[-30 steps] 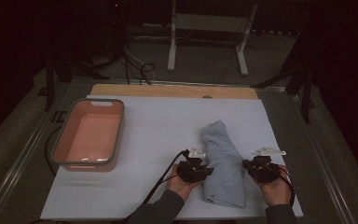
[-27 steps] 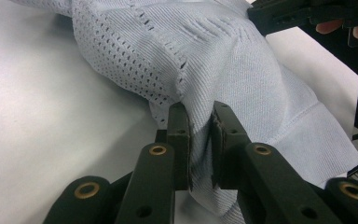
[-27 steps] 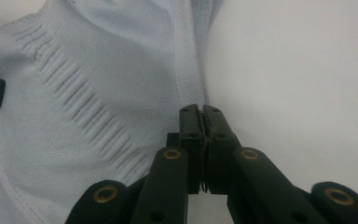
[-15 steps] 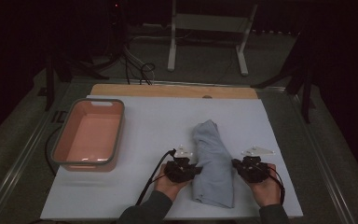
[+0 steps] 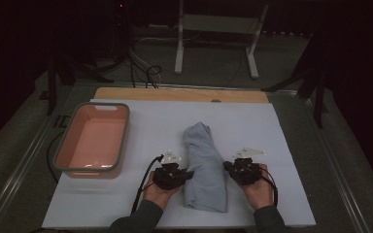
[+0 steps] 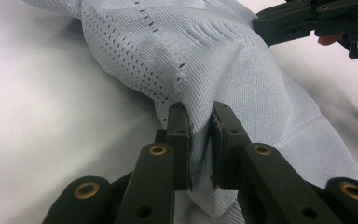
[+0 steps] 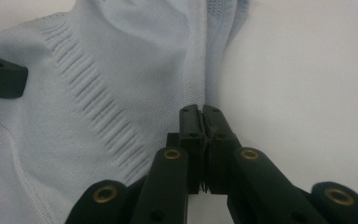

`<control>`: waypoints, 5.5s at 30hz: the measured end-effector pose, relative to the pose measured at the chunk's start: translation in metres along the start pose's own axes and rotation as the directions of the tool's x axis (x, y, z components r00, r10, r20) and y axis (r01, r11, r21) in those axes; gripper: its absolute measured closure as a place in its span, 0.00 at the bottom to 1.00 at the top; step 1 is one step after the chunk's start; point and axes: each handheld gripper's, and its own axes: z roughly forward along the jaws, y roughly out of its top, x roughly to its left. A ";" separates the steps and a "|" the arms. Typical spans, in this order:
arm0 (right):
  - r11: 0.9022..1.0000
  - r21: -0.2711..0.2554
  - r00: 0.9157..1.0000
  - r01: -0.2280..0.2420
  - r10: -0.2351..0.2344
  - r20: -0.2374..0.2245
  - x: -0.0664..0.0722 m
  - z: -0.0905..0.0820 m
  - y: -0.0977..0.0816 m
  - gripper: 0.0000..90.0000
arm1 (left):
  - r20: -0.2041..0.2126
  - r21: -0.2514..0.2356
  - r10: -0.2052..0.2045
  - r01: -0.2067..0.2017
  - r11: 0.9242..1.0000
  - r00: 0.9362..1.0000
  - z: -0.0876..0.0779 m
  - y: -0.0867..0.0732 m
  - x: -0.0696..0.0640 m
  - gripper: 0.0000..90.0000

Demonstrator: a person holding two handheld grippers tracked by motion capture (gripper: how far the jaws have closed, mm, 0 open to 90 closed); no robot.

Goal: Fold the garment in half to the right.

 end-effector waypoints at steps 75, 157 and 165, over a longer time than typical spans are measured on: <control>0.995 -0.076 0.981 -0.059 0.044 -0.190 0.007 0.072 0.128 0.58 | 0.056 -0.017 0.087 -0.086 0.996 0.995 0.016 0.007 -0.018 0.72; 0.997 0.053 0.997 -0.063 0.065 -0.036 0.028 0.002 -0.011 0.53 | 0.044 -0.005 0.055 -0.055 0.998 0.998 0.019 -0.003 -0.012 0.64; 0.995 0.085 0.995 -0.061 0.067 -0.073 0.039 -0.004 -0.023 0.48 | 0.035 -0.005 0.047 -0.046 0.999 0.998 0.021 -0.003 -0.012 0.65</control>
